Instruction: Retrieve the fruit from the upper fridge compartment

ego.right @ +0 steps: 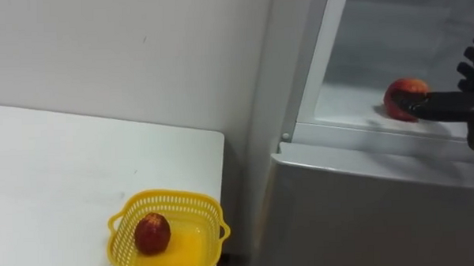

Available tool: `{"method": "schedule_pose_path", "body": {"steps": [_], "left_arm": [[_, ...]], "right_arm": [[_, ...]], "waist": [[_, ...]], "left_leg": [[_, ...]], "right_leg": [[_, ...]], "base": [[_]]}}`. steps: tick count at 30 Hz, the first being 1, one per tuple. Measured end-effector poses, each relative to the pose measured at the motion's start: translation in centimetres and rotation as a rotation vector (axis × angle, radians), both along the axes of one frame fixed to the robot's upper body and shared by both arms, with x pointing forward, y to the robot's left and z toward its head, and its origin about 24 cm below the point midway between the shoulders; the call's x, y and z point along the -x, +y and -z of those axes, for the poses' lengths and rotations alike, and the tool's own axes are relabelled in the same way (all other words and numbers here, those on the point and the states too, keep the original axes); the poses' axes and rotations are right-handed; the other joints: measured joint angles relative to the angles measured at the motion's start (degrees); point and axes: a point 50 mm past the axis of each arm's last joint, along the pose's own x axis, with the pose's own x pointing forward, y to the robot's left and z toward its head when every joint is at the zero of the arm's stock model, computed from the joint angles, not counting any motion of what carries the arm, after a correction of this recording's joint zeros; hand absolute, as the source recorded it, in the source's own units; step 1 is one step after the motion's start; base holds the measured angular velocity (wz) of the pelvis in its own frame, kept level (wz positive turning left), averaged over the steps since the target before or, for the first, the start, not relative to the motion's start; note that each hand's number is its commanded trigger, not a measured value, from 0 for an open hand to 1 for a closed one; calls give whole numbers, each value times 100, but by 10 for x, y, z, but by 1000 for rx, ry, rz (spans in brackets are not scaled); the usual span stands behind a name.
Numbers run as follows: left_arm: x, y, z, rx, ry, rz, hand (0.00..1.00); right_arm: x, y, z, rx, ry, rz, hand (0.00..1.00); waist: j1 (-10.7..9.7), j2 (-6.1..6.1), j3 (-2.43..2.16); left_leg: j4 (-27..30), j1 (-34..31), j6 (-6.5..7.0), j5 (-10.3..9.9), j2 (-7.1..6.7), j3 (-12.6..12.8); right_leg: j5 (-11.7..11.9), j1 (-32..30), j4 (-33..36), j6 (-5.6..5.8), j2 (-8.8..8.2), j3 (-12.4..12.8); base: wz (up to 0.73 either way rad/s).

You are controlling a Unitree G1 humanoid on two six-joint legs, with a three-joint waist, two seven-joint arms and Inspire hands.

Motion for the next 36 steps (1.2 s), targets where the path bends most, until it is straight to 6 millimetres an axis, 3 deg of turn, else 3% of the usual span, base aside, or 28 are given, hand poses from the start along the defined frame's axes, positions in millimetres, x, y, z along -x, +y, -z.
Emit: {"method": "schedule_pose_path", "body": {"steps": [11, 18, 24, 36], "left_arm": [[1, -1, 1, 21, 19, -1, 0], [2, -1, 1, 31, 35, -5, 0], [0, 3, -1, 22, 30, -3, 0], [2, 9, -3, 12, 35, -7, 0]], "right_arm": [[-6, 10, 11, 67, 81, -63, 0], [-10, 5, 19, 67, 146, -38, 0], [-9, -5, 12, 79, 164, -16, 0], [-9, -11, 16, 72, 192, 4, 0]], "waist": [[33, 12, 7], [69, -5, -6], [152, -52, -33], [129, -90, -16]], "left_leg": [[-24, -7, -4, 3, 1, -4], [-23, -34, -4, 4, 2, -14], [-4, -48, -6, 5, 6, -6], [19, -91, -8, 3, 3, -56]], "right_leg": [[1, 0, -1, -1, -3, -30], [1, -40, 1, -1, -5, -89], [1, -68, 18, -1, -5, -100], [1, -39, 10, -1, -11, -151]], "base": [[0], [0], [0], [2]]}}
